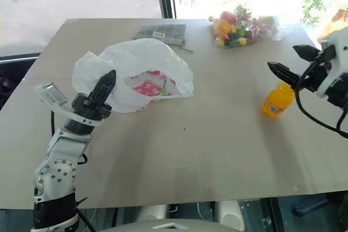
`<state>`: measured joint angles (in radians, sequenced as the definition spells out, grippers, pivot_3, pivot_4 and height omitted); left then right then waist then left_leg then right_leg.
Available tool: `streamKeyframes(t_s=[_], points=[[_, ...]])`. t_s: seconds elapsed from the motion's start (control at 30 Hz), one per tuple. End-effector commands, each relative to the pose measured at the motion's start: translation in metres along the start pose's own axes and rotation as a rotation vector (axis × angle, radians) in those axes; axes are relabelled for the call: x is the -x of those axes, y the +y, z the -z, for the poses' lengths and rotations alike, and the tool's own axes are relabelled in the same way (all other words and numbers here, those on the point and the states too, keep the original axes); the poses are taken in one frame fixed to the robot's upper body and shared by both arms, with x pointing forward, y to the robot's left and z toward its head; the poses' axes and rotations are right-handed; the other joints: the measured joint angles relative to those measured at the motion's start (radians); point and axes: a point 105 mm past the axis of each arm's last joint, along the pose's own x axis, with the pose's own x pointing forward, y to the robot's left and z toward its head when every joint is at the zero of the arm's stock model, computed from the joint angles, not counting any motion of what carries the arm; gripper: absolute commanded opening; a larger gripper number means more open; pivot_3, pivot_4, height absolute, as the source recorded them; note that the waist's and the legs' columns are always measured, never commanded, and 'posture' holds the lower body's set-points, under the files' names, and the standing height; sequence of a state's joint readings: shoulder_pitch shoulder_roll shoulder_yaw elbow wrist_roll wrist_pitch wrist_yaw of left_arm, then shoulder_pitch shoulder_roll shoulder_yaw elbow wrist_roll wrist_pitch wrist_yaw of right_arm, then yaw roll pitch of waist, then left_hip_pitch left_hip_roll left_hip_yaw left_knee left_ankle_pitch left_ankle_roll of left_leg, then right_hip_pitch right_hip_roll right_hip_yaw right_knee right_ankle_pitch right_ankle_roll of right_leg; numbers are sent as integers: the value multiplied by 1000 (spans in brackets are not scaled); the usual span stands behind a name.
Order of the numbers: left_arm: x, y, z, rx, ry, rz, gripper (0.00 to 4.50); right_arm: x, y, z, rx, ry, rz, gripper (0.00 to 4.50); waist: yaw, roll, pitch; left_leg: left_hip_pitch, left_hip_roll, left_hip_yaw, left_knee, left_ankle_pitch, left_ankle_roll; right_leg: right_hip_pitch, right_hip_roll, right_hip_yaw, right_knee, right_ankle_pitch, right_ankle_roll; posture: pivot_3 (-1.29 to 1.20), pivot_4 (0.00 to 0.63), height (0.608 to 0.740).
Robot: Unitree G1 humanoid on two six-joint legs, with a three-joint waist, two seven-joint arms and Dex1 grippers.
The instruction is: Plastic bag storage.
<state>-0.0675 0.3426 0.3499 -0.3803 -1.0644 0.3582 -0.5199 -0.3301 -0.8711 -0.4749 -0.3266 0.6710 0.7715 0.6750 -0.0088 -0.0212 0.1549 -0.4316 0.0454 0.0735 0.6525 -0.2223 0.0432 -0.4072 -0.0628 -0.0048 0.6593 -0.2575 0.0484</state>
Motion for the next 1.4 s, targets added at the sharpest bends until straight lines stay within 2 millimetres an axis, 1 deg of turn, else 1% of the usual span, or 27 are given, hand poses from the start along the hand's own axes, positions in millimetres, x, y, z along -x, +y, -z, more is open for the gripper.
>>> streamKeyframes(t_s=[0.03,0.1,0.2,0.33,0.4,0.5,0.57,0.67,0.8,0.87,1.0,1.07,1.23,1.4], points=[[-2,-7,-1,-2,-5,34,0,11,-6,7,-68,-2,64,4456,1,0,0,0,0,0,0,0,0,0,0,0,0,0,0,0,150,740],[-3,-7,-1,-3,-8,35,0,11,-8,13,-117,-8,91,4456,-2,0,0,0,0,0,0,0,0,0,0,0,0,0,0,0,150,740],[-3,-7,-2,-5,-11,35,0,11,-5,27,-206,9,95,4456,-1,0,0,0,0,0,0,0,0,0,0,1,0,0,0,0,150,740],[-1,-7,-2,-12,-9,29,0,14,-12,54,-199,90,167,4456,4,-2,-1,0,0,0,0,0,0,1,0,0,-1,0,0,0,150,740],[0,-7,-1,-12,-10,27,0,14,-12,63,-203,113,182,4456,5,-4,-3,1,0,-1,0,0,0,2,0,0,-1,0,0,0,150,740],[1,-8,0,-12,-11,26,0,12,-8,76,-221,141,179,4456,4,-8,-5,3,0,-1,1,0,0,4,0,0,-2,0,0,0,150,740],[0,-9,0,-12,-12,26,0,10,-8,80,-213,146,189,4456,4,-11,-7,4,1,-1,1,0,0,5,0,-1,-2,0,0,0,150,740],[1,-10,0,-15,-13,26,0,7,-13,74,-181,92,211,4456,4,-13,-8,9,3,-2,0,0,0,11,0,-1,-3,-2,-4,0,150,740],[3,-8,-1,-19,-8,19,0,1,-3,59,-173,26,139,4456,4,-13,-8,12,4,0,0,0,0,13,-1,0,-4,-2,-4,0,150,740],[3,-8,0,-18,-7,16,0,-2,-1,52,-166,-15,126,4456,4,-12,-8,12,4,0,0,0,0,13,-1,0,-4,-2,-4,0,150,740],[4,-8,1,-16,-5,15,0,-4,-3,51,-140,-18,141,4456,4,-11,-7,12,4,0,0,0,0,13,-1,0,-4,-2,-4,0,150,740],[5,-8,2,-17,-1,15,0,-5,-4,47,-136,-49,141,4456,4,-11,-7,12,4,0,0,0,0,13,-1,0,-4,-2,-4,0,150,740],[6,-7,2,-18,2,13,0,-4,-12,40,-109,-89,185,4456,4,-9,-6,12,4,1,-1,0,0,12,-2,0,-4,-2,-4,0,150,740],[6,-7,3,-15,4,14,0,-1,-12,38,-113,-100,179,4456,4,-6,-3,11,4,1,-2,0,0,11,-2,0,-4,-2,-4,0,150,740]])
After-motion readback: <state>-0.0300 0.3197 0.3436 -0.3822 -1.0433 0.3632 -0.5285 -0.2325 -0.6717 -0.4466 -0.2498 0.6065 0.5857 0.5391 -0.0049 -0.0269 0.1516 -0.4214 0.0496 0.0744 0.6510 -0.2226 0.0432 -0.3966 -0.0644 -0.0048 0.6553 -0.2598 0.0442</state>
